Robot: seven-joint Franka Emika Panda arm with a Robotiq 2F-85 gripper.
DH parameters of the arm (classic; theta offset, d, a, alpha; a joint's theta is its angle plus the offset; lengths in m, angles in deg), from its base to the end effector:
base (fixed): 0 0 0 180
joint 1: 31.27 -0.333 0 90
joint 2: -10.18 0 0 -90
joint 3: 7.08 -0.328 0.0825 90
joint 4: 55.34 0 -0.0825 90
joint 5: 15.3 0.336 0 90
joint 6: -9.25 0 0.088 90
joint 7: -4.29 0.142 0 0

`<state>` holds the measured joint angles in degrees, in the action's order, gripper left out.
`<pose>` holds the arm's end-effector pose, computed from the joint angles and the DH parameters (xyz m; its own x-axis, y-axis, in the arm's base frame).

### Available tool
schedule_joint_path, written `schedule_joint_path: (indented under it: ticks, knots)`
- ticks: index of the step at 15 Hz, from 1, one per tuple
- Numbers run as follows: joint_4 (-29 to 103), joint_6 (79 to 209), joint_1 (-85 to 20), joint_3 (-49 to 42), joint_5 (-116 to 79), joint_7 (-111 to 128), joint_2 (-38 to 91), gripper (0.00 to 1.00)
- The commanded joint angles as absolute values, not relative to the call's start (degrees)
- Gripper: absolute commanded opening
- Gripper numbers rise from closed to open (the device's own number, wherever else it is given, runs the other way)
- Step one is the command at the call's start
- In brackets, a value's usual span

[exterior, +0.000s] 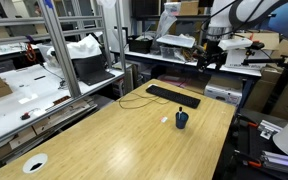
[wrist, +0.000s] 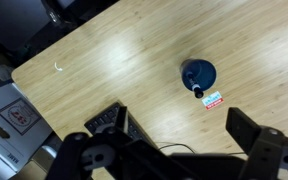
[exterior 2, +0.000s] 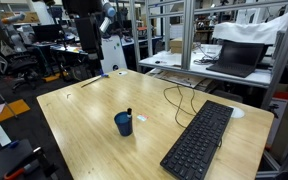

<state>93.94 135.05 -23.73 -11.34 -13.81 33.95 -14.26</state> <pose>0.3523 -0.0188 0.4006 0.8272 -0.5615 0.0186 -0.5616 -0.8274 0.0003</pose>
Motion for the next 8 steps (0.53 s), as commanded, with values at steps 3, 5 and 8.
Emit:
schedule_joint_path:
  ticks: [3, 5, 8]
  knots:
    - [93.8, 136.7, -24.0, -11.1, -13.6, 34.1, -13.3, 1.0]
    - [93.8, 136.7, -24.0, -11.2, -13.6, 34.1, -13.5, 1.0]
    - [93.8, 136.7, -24.0, -11.2, -13.6, 34.1, -13.5, 1.0]
